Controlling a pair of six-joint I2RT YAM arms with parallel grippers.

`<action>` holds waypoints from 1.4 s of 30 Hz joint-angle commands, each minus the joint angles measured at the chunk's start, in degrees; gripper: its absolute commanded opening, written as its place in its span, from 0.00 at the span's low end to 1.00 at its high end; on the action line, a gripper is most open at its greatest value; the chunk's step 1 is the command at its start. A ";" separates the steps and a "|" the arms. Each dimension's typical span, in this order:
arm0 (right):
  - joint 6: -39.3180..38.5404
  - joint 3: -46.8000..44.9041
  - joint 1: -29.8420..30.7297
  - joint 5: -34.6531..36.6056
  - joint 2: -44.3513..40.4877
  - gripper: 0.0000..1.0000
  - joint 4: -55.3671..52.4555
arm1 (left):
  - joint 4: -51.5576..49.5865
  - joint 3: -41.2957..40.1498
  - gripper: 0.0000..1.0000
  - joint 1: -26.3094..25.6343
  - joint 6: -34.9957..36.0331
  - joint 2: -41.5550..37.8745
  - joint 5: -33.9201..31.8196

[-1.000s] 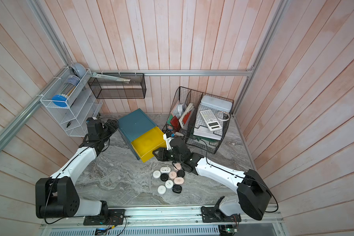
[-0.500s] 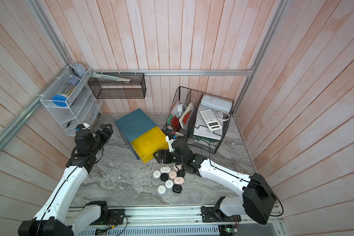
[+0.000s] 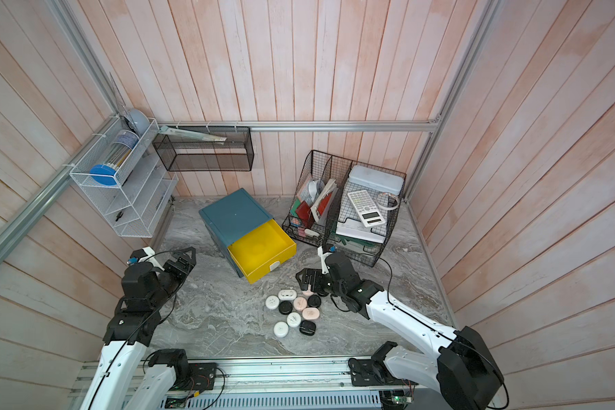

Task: Put the bluetooth earphones in the drawer according to color
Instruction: Pick up the Bluetooth earphone from the center of the board.

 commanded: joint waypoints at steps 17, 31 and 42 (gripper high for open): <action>-14.60 16.88 -5.12 7.27 27.69 0.84 -11.89 | 1.19 -7.66 0.96 -0.42 0.98 0.18 -2.97; -13.94 18.49 -1.49 11.74 34.04 0.84 -13.12 | 4.78 -9.03 0.96 -0.42 1.08 3.59 -2.62; -13.95 21.31 0.59 15.35 36.90 0.75 -16.55 | 4.43 -9.21 0.96 -0.42 0.80 3.06 -2.41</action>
